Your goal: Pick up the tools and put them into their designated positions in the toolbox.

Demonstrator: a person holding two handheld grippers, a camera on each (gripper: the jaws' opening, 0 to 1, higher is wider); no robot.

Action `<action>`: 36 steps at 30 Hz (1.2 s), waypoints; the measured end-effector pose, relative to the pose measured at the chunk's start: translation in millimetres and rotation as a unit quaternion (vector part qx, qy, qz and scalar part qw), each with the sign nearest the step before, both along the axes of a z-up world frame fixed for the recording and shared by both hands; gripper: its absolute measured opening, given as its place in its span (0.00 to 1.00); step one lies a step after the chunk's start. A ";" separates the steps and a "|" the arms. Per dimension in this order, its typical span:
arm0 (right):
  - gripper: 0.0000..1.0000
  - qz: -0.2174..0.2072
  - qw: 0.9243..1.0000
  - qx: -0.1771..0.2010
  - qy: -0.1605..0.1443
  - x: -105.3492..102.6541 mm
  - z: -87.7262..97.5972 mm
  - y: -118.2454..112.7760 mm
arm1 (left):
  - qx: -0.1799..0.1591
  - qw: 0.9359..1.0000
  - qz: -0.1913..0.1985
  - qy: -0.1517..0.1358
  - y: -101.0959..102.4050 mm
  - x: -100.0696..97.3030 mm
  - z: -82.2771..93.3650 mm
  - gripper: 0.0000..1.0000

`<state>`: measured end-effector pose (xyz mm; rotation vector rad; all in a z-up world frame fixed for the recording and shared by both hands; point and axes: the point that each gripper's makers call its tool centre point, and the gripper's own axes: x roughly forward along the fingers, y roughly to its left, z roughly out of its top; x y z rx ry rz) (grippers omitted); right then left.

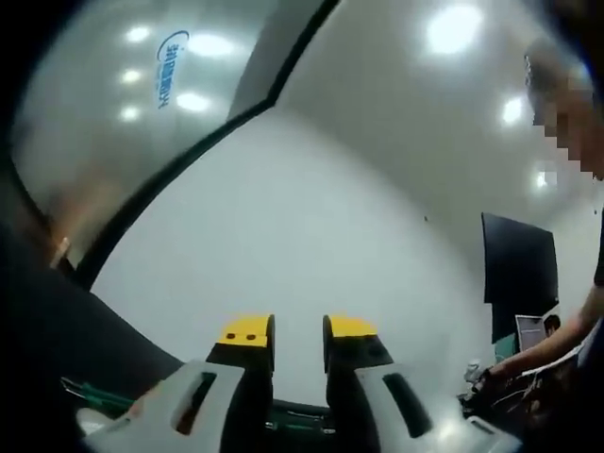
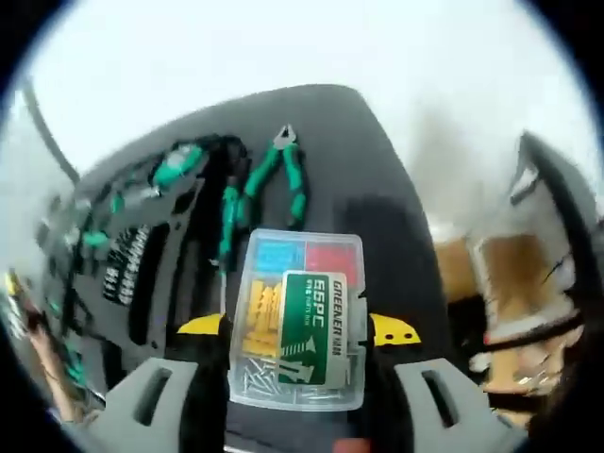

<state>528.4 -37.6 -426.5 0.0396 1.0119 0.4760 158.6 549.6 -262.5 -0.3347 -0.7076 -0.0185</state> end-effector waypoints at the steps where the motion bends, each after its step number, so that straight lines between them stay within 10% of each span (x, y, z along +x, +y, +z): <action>1: 0.54 -0.002 1.000 0.017 0.010 -5.6 2.5 2.5 | 0.000 1.000 0.001 0.002 0.0 0.6 -0.6 0.23; 11: 0.53 -0.020 0.965 0.236 0.111 -46.2 43.1 43.6 | -0.004 1.000 -0.002 -0.001 -0.3 -1.0 -0.2 0.22; 16: 0.53 0.037 0.974 0.197 0.109 -84.2 37.8 61.7 | -0.008 1.000 -0.002 -0.002 3.8 -1.0 -0.8 0.22; 26: 0.52 0.124 0.967 0.190 0.117 -117.9 62.7 95.5 | -0.014 1.000 -0.006 -0.009 3.5 -3.4 1.0 0.22; 36: 0.51 0.205 0.969 0.104 0.096 -179.5 25.7 125.9 | -0.018 1.000 -0.005 -0.009 6.0 -2.6 0.1 0.22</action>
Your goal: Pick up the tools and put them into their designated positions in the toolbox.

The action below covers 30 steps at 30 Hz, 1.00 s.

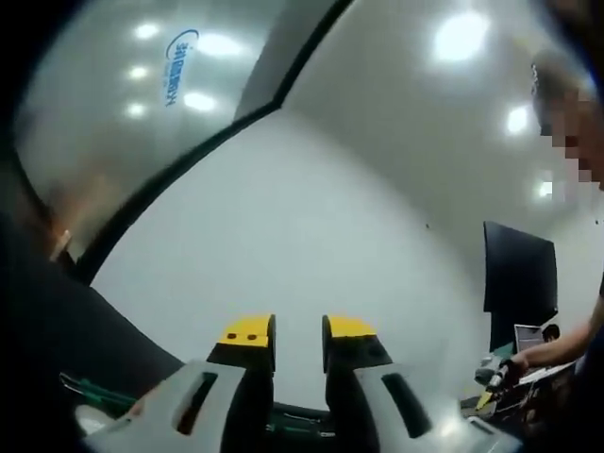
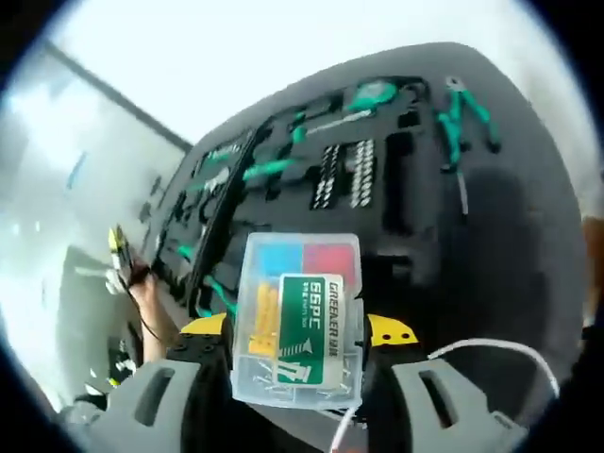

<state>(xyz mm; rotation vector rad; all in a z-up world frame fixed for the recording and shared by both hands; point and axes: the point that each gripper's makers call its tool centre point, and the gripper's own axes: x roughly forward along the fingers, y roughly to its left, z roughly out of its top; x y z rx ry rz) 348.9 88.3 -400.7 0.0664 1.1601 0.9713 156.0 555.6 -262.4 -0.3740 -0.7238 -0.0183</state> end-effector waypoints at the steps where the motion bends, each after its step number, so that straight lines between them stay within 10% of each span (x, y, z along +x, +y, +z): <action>1: 0.51 0.005 1.000 -0.005 -0.003 -1.9 -2.9 1.2 | 0.000 1.000 0.000 0.000 -0.3 -0.1 0.0 0.22; 8: 0.50 -0.014 0.999 -0.013 -0.041 2.1 0.7 10.5 | 0.001 1.000 0.003 0.005 -3.8 0.6 -0.4 0.22; 14: 0.49 -0.022 0.994 -0.022 -0.108 -3.7 8.0 23.4 | 0.102 0.991 0.008 0.091 -39.3 28.2 -15.3 0.22; 22: 0.53 0.071 0.960 0.030 -0.269 -22.4 31.9 31.7 | 0.272 0.942 0.005 0.195 -112.0 69.3 -39.5 0.22; 24: 0.51 0.068 0.951 0.053 -0.298 -31.9 44.5 17.3 | 0.271 0.942 -0.043 0.195 -144.9 78.7 -33.3 0.22; 26: 0.51 0.061 0.921 0.098 -0.372 -39.4 62.5 3.3 | 0.297 0.929 -0.090 0.199 -183.1 87.4 -31.1 0.24; 30: 0.49 0.048 0.903 0.132 -0.407 -46.0 49.6 -20.4 | 0.325 0.900 -0.182 0.226 -248.2 101.9 -35.9 0.37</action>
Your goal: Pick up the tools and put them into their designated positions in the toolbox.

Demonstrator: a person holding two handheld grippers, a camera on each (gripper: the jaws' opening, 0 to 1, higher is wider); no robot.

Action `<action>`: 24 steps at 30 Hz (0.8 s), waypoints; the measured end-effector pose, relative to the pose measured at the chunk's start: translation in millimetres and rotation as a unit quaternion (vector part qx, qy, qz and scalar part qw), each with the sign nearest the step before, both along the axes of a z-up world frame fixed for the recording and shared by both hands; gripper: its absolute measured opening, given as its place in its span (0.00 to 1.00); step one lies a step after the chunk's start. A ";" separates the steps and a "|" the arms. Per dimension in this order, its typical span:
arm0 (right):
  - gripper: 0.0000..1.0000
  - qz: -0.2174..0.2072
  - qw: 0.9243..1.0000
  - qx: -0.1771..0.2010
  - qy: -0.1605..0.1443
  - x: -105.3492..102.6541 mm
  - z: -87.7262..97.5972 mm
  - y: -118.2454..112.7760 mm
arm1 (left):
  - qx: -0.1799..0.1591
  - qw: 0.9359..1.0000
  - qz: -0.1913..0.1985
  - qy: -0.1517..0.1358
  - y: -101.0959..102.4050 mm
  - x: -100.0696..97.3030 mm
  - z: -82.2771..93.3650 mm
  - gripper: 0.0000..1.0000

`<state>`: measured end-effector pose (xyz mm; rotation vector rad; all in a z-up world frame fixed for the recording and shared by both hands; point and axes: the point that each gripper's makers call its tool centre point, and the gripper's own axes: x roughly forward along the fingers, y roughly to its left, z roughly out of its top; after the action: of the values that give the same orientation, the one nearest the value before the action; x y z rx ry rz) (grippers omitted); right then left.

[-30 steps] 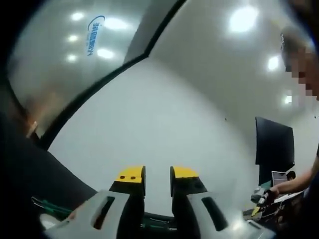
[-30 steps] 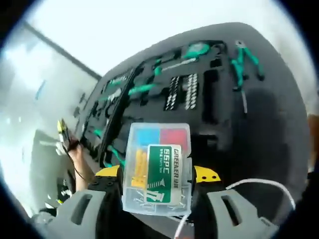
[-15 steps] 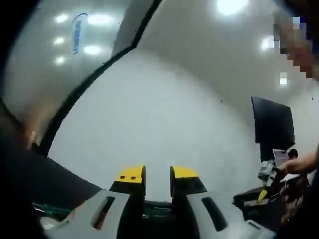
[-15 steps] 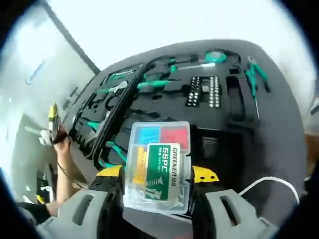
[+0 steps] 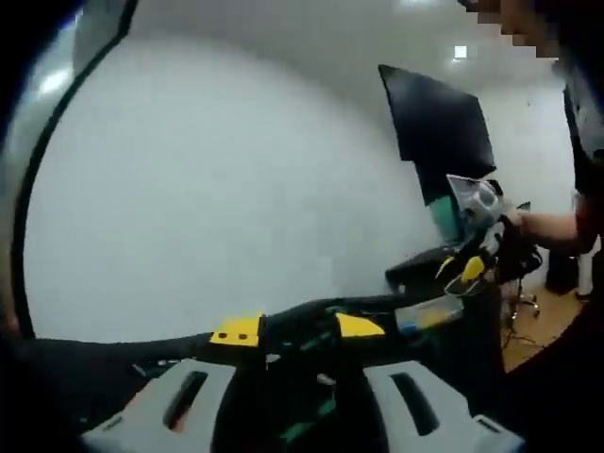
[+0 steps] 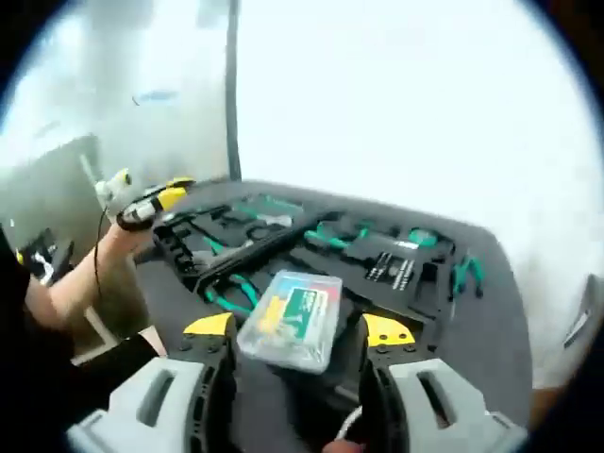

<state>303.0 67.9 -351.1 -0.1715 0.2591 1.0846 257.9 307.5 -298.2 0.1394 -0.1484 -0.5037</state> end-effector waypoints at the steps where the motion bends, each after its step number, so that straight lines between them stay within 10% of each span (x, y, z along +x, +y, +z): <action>1: 0.49 0.003 0.999 0.001 -0.037 0.6 -5.8 -2.8 | 0.023 0.999 -0.023 0.022 -15.8 5.7 -4.8 0.37; 12: 0.61 -0.001 0.999 0.037 -0.026 -14.5 -40.8 27.0 | 0.140 0.966 -0.147 0.159 -90.7 60.4 -47.9 0.37; 15: 0.59 -0.018 0.998 0.042 -0.047 -12.1 -39.3 26.3 | 0.202 0.948 -0.149 0.196 -101.8 69.2 -73.3 0.33; 24: 0.50 -0.009 0.997 0.053 -0.057 0.5 -36.6 19.5 | 0.227 0.926 -0.204 0.220 -133.8 79.9 -85.0 0.27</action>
<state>303.5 87.4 -387.7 -0.1341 0.1004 1.0647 337.7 173.7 -383.2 0.4494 0.3944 -0.9689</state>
